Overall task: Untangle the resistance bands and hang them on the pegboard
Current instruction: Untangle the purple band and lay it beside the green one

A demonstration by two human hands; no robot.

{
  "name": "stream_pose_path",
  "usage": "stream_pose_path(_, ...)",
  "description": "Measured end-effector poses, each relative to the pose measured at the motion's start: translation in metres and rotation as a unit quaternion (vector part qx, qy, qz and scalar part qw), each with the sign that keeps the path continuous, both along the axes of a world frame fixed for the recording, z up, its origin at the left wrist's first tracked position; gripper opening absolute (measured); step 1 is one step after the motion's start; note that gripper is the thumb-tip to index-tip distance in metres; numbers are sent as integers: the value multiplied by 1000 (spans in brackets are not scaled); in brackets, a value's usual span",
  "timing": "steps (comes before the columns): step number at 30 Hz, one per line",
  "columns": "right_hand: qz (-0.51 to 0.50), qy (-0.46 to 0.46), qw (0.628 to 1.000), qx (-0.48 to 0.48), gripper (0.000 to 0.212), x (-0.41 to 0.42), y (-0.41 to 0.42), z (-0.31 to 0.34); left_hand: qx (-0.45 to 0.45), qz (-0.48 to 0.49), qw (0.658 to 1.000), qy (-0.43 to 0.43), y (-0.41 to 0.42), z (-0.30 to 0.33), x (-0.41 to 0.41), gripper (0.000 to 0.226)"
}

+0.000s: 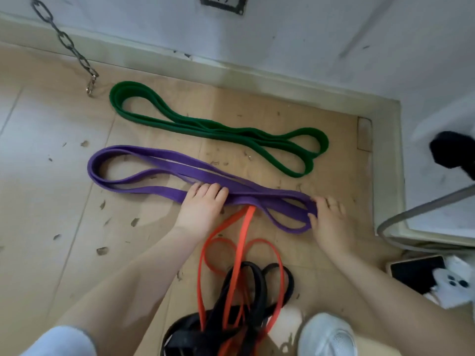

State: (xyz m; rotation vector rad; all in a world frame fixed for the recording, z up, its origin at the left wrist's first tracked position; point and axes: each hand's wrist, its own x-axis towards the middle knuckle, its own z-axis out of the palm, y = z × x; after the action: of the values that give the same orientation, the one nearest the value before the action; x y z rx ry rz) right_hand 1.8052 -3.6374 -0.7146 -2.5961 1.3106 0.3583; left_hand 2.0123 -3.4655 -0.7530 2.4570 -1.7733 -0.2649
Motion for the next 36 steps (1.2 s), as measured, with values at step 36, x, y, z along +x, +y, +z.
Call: stream_pose_path(36, -283, -171, 940, 87, 37, 33, -17, -5, -15, -51, 998, 35, 0, 6, 1, 44)
